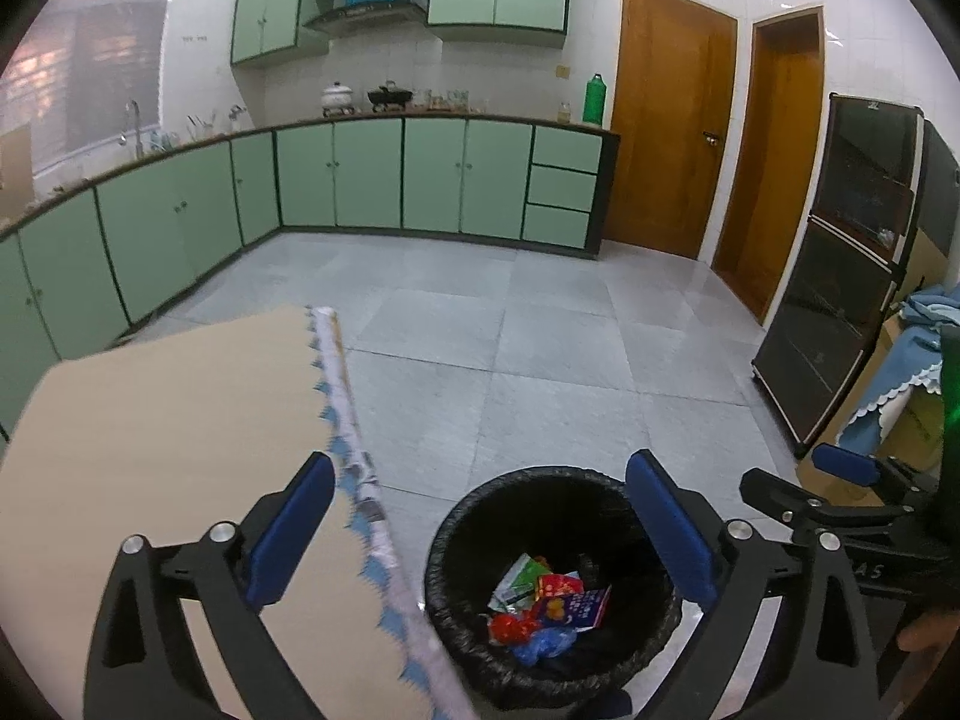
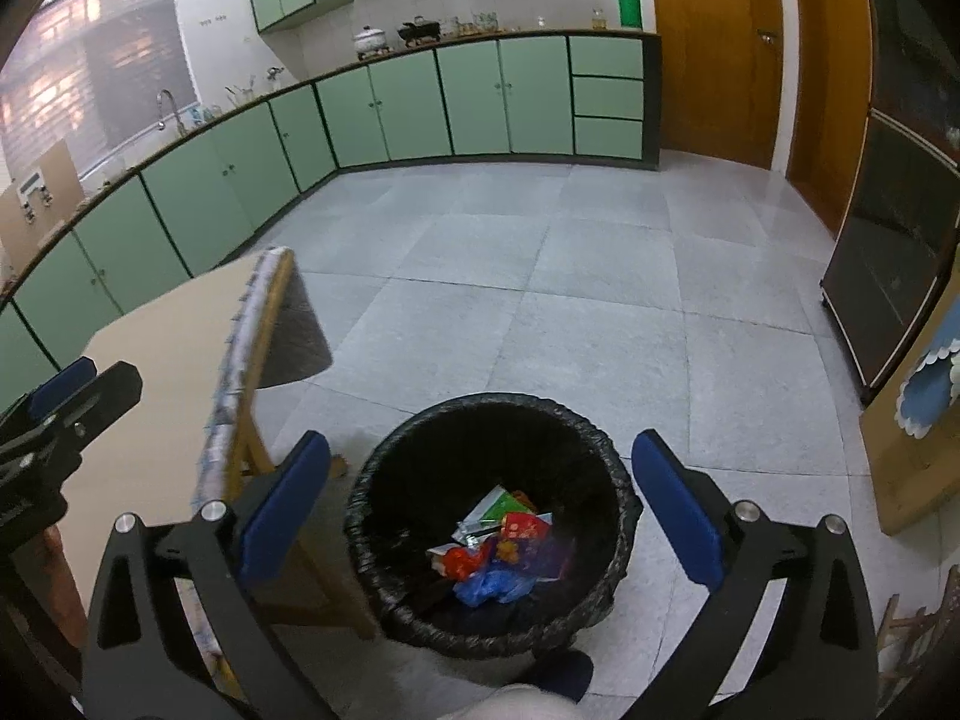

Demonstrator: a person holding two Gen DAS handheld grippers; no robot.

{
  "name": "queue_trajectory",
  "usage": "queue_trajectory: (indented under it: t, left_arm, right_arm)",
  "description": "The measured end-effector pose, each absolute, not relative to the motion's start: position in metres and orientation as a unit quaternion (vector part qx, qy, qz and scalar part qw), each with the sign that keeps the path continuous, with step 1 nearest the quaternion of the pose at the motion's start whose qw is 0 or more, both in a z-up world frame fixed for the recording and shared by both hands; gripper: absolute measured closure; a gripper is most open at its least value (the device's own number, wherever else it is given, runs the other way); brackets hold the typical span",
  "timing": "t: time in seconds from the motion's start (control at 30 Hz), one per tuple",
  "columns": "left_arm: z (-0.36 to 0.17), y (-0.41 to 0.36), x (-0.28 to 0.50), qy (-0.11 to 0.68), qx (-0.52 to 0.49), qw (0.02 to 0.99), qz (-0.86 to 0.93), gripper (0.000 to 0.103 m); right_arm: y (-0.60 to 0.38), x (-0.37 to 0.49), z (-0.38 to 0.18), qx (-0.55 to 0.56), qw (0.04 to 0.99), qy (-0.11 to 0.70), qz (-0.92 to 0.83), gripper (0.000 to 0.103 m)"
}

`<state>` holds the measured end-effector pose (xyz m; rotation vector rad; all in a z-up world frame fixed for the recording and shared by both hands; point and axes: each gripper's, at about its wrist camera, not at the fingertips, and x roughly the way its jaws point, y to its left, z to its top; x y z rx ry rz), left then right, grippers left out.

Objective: Collect trash

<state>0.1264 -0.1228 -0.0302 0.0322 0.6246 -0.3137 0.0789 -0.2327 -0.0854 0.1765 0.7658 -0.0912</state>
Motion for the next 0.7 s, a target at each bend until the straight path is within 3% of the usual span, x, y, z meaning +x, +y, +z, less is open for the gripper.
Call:
queue_trajectory:
  t: [0.7]
  left_arm:
    - [0.029,-0.066,0.042,0.272,0.007,0.954,-0.124,0.006]
  right_arm:
    - [-0.167,0.000,-0.003,0.050,0.947,0.316,-0.008,0.005]
